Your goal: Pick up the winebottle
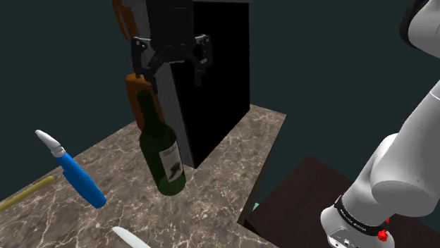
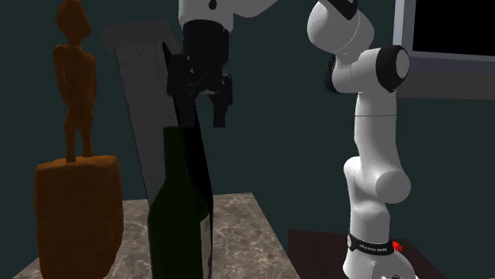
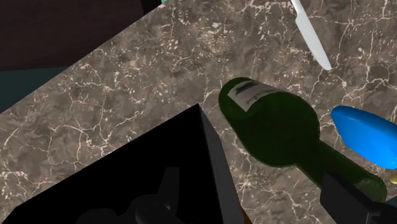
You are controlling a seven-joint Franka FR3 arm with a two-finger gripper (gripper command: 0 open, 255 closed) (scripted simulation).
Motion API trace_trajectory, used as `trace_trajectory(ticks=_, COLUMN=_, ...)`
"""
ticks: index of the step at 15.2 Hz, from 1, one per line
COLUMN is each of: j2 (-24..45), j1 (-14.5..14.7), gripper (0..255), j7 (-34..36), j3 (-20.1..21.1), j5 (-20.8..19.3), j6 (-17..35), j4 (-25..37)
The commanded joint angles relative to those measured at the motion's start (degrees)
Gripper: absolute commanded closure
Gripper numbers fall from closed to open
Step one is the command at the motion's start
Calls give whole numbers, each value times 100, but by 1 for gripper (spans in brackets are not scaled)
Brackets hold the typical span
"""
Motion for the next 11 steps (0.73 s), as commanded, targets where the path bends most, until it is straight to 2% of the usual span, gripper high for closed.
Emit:
trace_trajectory(ticks=1, j2=533, j1=193, gripper=0, j7=346, j3=174, j5=-321, j6=-111, j4=595)
trace_trajectory(ticks=3, j2=1140, j1=512, gripper=0, j7=683, j3=302, j5=-718, j6=-325, j4=1344)
trace_trajectory(ticks=4, j2=1240, j1=589, gripper=0, j7=730, j3=299, j5=-782, j6=-367, j4=1478)
trace_trajectory(ticks=11, j2=892, j1=380, gripper=0, j7=621, j3=251, j5=-545, j6=371, j4=458)
